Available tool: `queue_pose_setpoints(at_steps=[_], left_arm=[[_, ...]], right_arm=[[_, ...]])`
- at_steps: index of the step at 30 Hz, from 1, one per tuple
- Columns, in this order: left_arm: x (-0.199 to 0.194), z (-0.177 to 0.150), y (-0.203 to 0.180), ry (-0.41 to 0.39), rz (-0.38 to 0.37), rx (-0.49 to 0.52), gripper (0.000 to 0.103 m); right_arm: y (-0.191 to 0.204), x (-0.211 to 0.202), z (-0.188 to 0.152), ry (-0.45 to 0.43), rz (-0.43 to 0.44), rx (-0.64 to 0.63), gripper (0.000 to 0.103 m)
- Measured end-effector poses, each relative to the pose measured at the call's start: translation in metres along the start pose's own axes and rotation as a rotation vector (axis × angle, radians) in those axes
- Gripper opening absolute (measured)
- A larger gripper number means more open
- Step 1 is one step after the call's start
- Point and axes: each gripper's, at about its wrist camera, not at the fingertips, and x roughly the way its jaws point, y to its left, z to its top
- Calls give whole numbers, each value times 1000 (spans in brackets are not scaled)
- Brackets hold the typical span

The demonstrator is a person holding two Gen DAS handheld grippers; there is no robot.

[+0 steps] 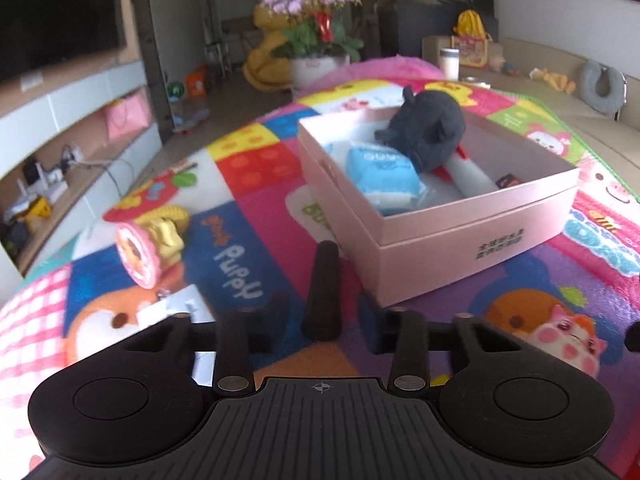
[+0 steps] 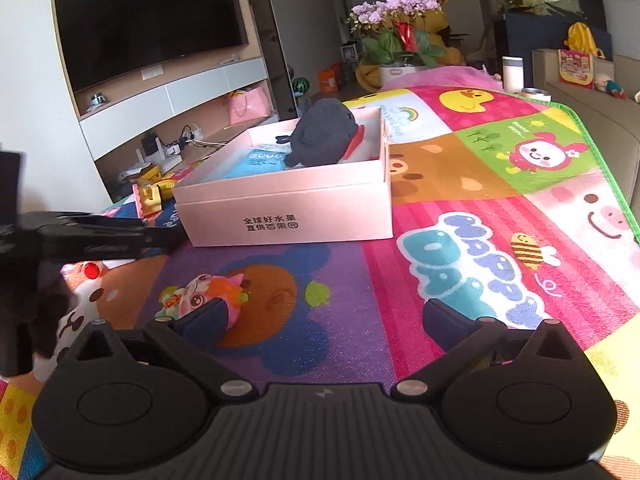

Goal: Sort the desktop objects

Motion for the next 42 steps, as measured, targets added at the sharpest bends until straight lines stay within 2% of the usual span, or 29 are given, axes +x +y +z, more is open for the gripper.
queue_pose_setpoints(at_steps=[3, 4, 5, 9, 18, 21, 24, 28, 32, 34, 36, 40, 42], left_arm=[[8, -4, 4, 14, -3, -23, 37], [8, -6, 5, 15, -6, -25, 34], [7, -7, 4, 10, -10, -26, 26], [-5, -12, 2, 14, -6, -52, 26], [-74, -56, -14, 34, -111, -122, 26], [-88, -71, -21, 52, -149, -158, 26], [-97, -79, -25, 42, -152, -169, 30], [-96, -81, -20, 35, -127, -191, 31], [-96, -79, -16, 35, -55, -188, 49], [-96, -80, -9, 37, -33, -191, 51], [-98, -81, 0, 37, 9, -194, 59], [-99, -81, 20, 46, 119, -215, 62], [-100, -82, 30, 49, 151, -228, 65]], right_arm=[[-3, 6, 1, 37, 8, 34, 103], [-5, 8, 1, 47, 12, 45, 103], [-5, 9, 1, 49, 13, 50, 103], [-2, 10, -1, 55, -1, 31, 103], [4, 14, 0, 74, -33, -10, 103], [6, 15, 0, 78, -41, -20, 103], [8, 16, 0, 83, -49, -30, 103], [11, 17, 0, 92, -62, -48, 103], [12, 18, 0, 96, -69, -59, 103], [12, 18, -1, 96, -68, -59, 103], [12, 18, -1, 96, -69, -60, 103], [12, 17, -1, 93, -63, -55, 103], [12, 17, -1, 92, -60, -54, 103]])
